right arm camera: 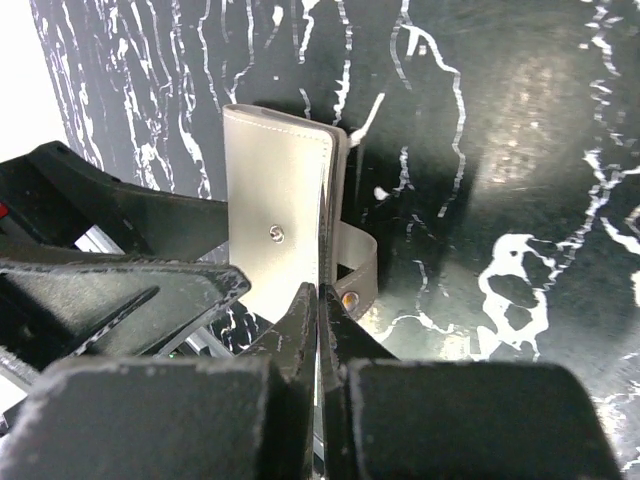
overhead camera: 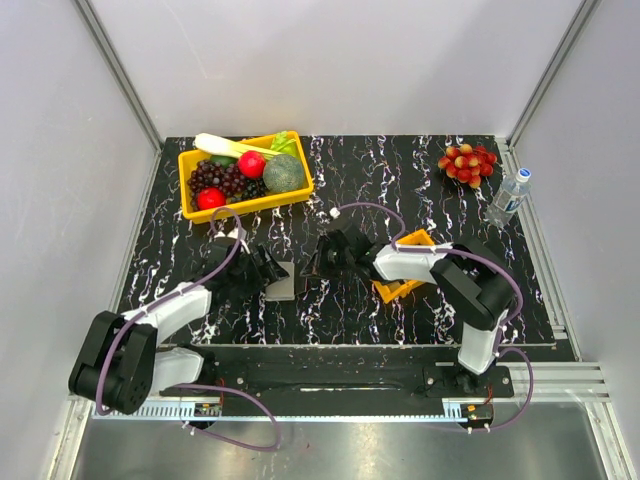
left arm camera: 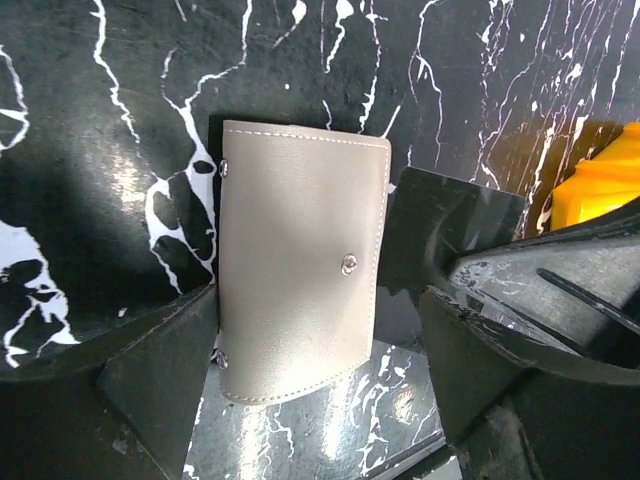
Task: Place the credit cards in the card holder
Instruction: Open the card holder at the center of the board.
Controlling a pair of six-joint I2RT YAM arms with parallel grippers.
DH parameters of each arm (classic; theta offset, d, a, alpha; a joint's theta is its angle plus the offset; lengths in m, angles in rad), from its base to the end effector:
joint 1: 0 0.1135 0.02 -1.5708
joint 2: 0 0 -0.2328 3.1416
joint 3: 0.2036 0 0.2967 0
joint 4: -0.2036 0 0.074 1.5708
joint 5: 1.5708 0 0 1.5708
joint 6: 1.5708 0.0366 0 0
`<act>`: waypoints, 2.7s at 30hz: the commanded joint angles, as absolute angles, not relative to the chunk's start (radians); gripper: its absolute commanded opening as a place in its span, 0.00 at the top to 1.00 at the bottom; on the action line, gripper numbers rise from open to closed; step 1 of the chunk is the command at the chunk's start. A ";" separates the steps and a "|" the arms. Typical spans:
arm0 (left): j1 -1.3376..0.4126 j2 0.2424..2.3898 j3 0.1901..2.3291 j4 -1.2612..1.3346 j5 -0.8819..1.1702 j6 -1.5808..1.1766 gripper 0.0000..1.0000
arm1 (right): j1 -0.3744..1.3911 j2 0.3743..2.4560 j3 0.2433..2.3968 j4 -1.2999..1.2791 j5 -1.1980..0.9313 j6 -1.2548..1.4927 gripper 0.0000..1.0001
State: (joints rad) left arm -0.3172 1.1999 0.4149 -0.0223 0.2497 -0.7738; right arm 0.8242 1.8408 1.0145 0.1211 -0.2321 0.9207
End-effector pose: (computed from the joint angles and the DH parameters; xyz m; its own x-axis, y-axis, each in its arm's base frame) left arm 0.2435 -0.0895 0.0884 -0.8156 -0.4450 -0.3698 -0.1474 0.7779 -0.6109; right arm 0.2699 0.3041 0.0938 -0.9298 0.1358 -0.3422 -0.1539 0.7010 0.6964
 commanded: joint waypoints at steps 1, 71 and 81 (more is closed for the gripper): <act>-0.371 1.235 0.426 -0.015 0.256 -0.811 0.16 | 0.802 1.803 0.963 0.210 -0.281 0.968 1.00; -0.387 1.212 0.322 0.337 0.324 -0.904 0.79 | 0.825 1.709 1.086 0.114 -0.328 0.881 1.00; -0.333 1.154 0.311 0.289 0.354 -0.879 1.00 | 0.831 1.736 1.085 0.230 -0.380 0.957 1.00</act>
